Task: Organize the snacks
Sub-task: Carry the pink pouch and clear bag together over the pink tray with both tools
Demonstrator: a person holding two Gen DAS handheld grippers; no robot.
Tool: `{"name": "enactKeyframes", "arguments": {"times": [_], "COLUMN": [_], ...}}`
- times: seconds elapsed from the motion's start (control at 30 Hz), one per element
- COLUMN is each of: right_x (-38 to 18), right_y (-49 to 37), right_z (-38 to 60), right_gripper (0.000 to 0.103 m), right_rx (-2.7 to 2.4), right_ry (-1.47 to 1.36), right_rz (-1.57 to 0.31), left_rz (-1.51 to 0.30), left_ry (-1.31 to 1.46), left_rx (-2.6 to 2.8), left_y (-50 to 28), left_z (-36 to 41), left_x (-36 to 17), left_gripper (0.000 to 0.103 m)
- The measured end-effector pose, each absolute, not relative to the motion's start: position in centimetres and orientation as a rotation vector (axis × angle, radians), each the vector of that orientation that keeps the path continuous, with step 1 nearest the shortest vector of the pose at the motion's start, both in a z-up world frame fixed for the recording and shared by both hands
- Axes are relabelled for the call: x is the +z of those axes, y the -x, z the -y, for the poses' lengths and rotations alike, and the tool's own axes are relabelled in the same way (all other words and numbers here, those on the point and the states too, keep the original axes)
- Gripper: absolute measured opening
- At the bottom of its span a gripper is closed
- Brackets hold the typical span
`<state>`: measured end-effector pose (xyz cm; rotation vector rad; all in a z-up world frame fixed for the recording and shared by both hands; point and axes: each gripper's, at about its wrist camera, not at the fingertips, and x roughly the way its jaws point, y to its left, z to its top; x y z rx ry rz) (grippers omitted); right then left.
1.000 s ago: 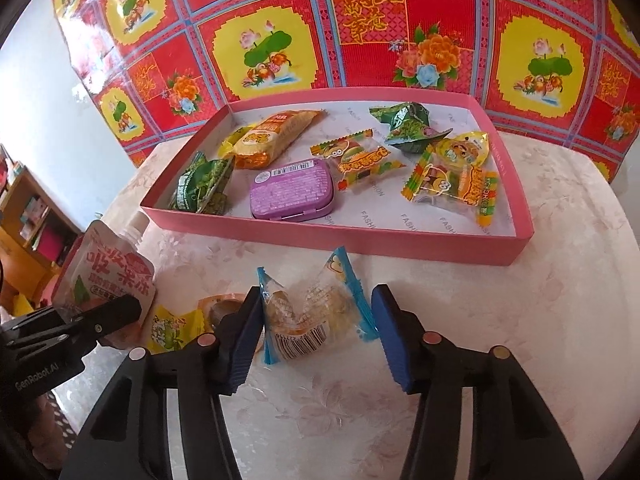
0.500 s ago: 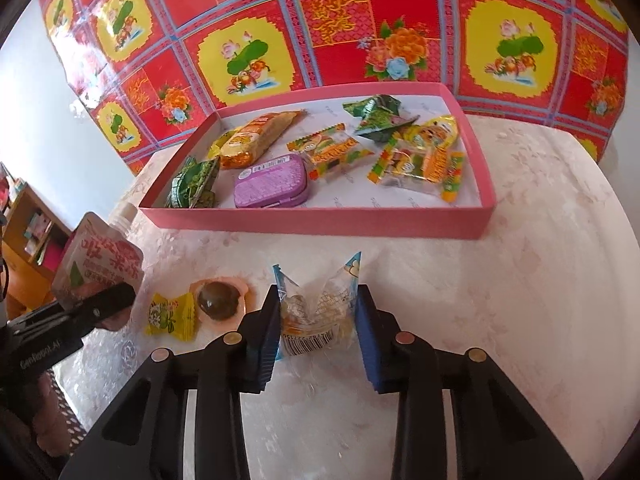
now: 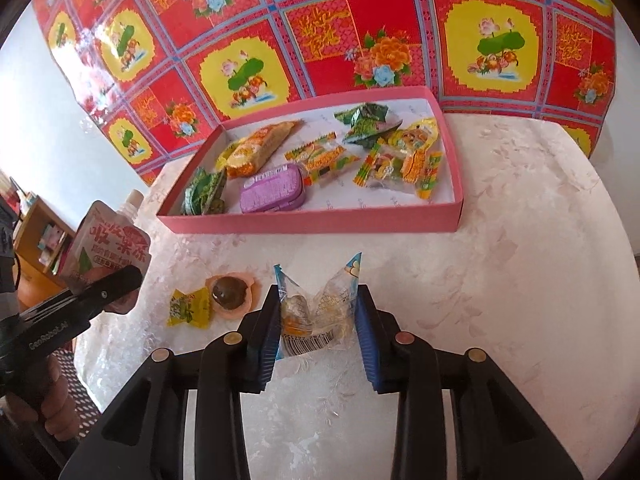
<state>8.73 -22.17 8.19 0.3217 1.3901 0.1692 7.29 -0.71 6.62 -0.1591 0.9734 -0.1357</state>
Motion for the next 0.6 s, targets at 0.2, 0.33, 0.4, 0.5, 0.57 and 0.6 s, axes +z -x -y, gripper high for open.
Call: {"name": "enactKeyframes", "arguments": {"times": [0.2,0.33,0.4,0.5,0.57,0.6], "right_x": [10.1,11.2,11.7,12.2,12.4,12.5], "right_y": [-10.3,-11.7,-12.4,-13.4,-14.1,-14.4], "right_z": [22.9,23.5,23.7,24.1,24.2,24.3], "right_gripper": [0.036,0.036,0.036,0.036,0.036,0.036], "right_rx": [0.174,0.170,0.169,0.170,0.167,0.165], "right_ry": [-0.283,-0.253,-0.238,-0.231,-0.226,-0.223], "right_rz": [-1.357,-1.335,-1.328,-1.320,-1.315,-1.311], "left_rz": [-0.952,-0.936,-0.929,-0.914,-0.913,-0.910], "left_ry": [0.151,0.148,0.145,0.135,0.129,0.127], "left_rx": [-0.156,-0.177,-0.181,-0.186,-0.194,-0.196], "left_y": [-8.4,-9.3,-9.7,-10.4,-10.9,-11.2], "left_z": [1.4,1.8,2.1,2.5,2.8,2.9], "left_x": [8.1,9.2,9.7,10.4,10.8,11.0], "left_gripper": [0.031,0.031,0.031,0.031,0.031,0.031]}}
